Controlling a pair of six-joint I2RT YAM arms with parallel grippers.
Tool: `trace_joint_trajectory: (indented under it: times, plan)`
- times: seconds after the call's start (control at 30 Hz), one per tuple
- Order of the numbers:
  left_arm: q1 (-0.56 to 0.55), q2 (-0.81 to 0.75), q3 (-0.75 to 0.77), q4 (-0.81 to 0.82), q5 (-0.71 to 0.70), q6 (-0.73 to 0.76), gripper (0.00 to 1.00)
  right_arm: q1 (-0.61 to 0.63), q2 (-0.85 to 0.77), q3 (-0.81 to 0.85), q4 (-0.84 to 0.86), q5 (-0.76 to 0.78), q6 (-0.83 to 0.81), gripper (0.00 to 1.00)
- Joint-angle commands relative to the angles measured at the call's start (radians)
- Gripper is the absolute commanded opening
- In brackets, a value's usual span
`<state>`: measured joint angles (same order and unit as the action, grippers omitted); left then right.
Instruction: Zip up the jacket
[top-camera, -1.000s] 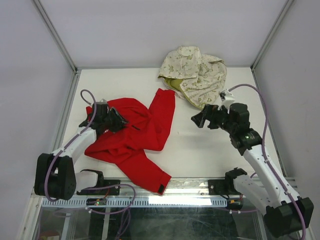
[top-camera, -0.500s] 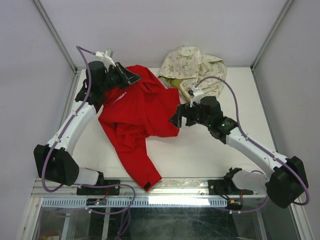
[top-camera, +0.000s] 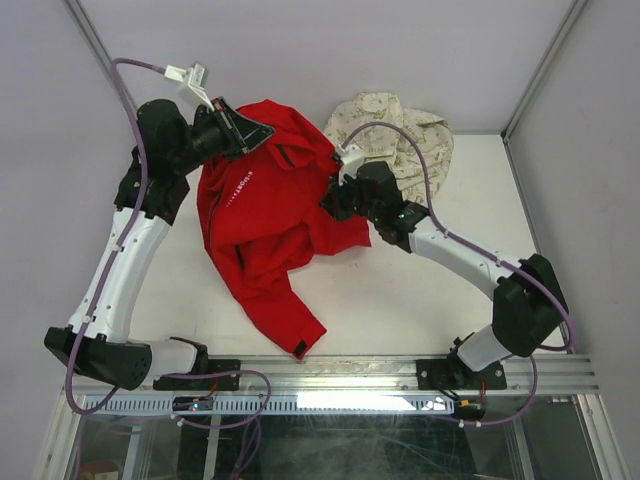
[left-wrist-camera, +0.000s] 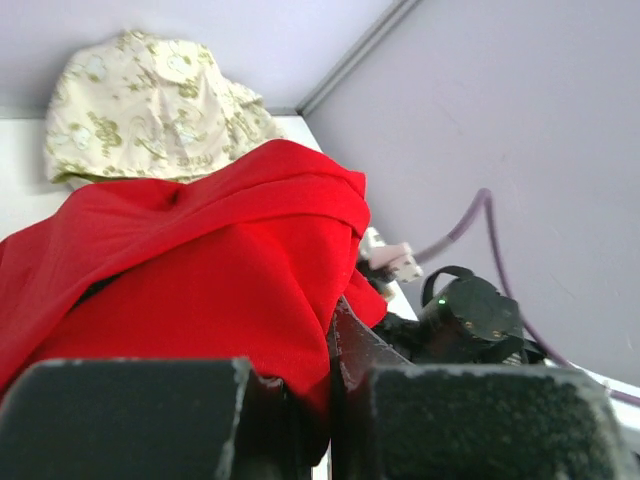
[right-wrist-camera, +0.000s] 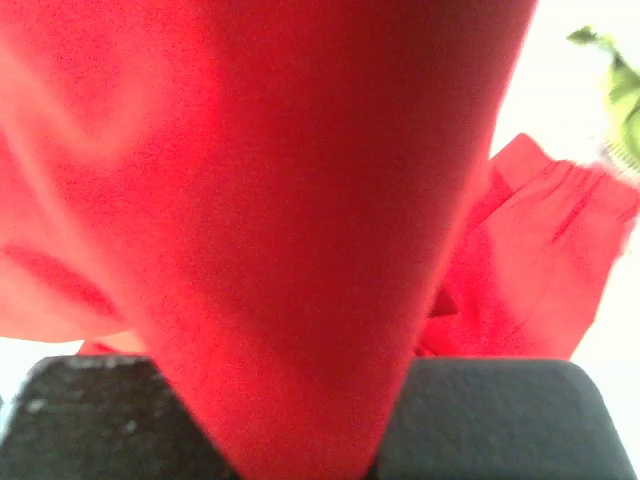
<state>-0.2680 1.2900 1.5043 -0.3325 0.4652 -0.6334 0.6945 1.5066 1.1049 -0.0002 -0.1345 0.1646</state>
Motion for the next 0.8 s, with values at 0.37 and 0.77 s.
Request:
trace_joint_trajectory:
  times: [0.37, 0.77]
  plan:
    - [0.004, -0.043, 0.666, -0.075, -0.237, 0.417, 0.0, -0.053, -0.064, 0.775, -0.34, 0.279, -0.339, 0.0]
    - [0.004, -0.133, 0.611, 0.042, -0.074, 0.335, 0.0, -0.053, -0.226, 0.799, -0.366, 0.213, -0.331, 0.0]
